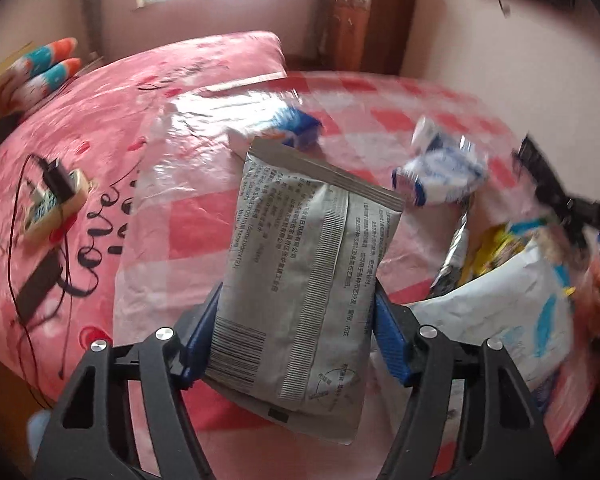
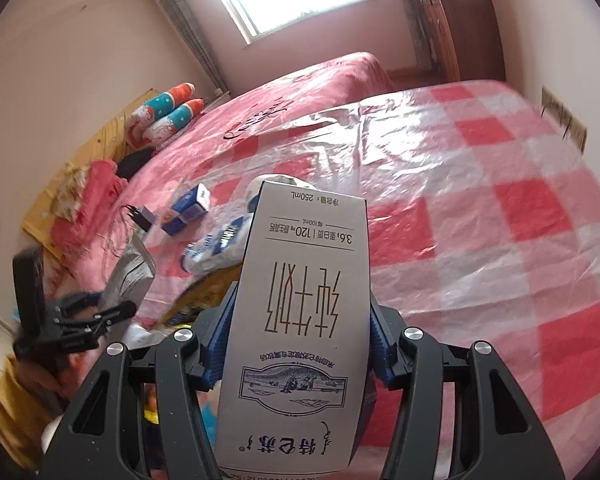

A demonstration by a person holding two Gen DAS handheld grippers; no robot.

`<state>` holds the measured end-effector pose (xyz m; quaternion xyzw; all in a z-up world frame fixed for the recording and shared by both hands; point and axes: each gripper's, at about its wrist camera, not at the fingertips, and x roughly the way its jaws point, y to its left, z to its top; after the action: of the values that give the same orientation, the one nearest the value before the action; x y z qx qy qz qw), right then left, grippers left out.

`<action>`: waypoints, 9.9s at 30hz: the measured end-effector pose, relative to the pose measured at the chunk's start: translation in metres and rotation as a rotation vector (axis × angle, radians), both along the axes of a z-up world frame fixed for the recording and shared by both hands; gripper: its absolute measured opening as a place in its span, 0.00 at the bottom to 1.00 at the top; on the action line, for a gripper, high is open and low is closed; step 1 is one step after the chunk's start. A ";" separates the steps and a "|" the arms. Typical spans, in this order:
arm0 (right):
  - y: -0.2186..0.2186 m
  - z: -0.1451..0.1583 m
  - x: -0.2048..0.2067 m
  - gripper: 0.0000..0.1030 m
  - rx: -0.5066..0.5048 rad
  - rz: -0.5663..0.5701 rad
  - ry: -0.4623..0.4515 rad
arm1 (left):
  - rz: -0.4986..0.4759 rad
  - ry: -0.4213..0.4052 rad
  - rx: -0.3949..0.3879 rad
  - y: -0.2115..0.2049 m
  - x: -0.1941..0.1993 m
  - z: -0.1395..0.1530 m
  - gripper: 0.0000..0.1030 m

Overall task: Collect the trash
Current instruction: 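Grasp the grey printed wrapper bag with the left tool and lift it, then carry the grey bag and white carton to the bucket and release both, then move both open tools back over the remaining trash on the table, then grasp the blue Vinda tissue pack with the left tool while the right tool reaches the white milk bag, then grasp the white Maxday milk bag with the right tool and lift it, then carry the tissue pack and milk bag to the bucket and release both, then move both open tools back to the table over the snack bags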

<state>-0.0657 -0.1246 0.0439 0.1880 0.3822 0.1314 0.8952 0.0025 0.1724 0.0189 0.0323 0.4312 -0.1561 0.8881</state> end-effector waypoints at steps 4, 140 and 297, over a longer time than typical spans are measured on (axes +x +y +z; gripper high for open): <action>0.009 0.017 -0.005 0.55 0.006 0.003 -0.030 | 0.058 -0.061 -0.070 0.015 -0.021 0.015 0.67; 0.034 0.030 0.022 0.95 -0.143 0.244 0.032 | -0.017 -0.110 0.055 -0.046 0.081 0.037 0.85; 0.336 0.032 -0.089 0.94 -0.189 0.705 -0.145 | 0.814 -0.024 -0.156 0.226 -0.226 -0.046 0.86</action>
<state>-0.1548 0.2119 0.0757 -0.0484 0.3694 0.4087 0.8332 -0.2240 0.3988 -0.0273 -0.2066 0.3852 0.1759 0.8820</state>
